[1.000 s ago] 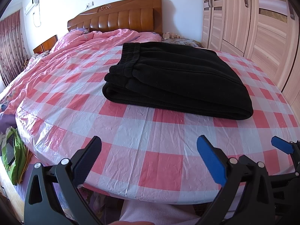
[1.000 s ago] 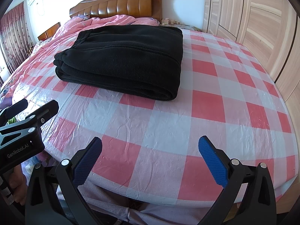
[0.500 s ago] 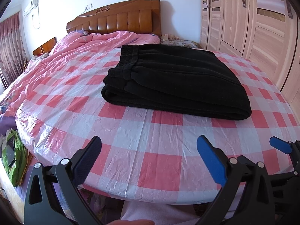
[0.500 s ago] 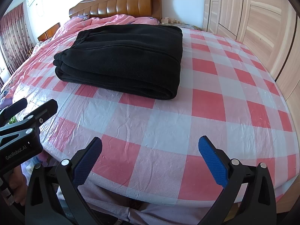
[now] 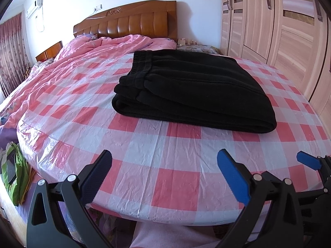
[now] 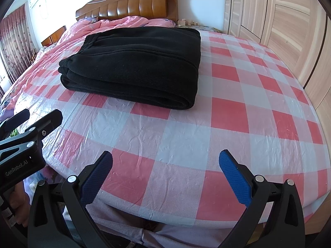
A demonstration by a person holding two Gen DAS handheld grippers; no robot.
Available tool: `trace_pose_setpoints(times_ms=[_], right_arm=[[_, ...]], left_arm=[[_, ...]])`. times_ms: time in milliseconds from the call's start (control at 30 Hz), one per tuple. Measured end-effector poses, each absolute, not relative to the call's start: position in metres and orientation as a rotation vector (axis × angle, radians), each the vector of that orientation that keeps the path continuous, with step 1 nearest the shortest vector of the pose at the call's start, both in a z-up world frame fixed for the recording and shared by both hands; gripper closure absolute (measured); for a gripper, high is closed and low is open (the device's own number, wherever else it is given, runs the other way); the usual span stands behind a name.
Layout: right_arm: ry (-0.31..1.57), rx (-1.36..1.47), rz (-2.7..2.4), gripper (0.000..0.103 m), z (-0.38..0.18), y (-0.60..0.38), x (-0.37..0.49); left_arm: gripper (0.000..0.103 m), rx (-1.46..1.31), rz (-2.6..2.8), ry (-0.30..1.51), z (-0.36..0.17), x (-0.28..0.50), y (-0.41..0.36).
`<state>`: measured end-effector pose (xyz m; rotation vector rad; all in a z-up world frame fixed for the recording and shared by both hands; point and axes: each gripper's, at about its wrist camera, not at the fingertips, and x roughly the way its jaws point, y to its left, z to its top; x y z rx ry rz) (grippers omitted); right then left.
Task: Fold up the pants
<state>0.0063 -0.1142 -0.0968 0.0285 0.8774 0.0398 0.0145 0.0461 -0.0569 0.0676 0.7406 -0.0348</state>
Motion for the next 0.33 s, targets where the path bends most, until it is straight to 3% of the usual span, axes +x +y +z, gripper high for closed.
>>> trace_pose_setpoints(times_ms=[333], right_arm=[[0.879,0.037,0.037,0.004,-0.0988,-0.1106,0.0009]], left_arm=[[0.001,0.060,-0.036,0.764,-0.0599,0.0175,0.0474]])
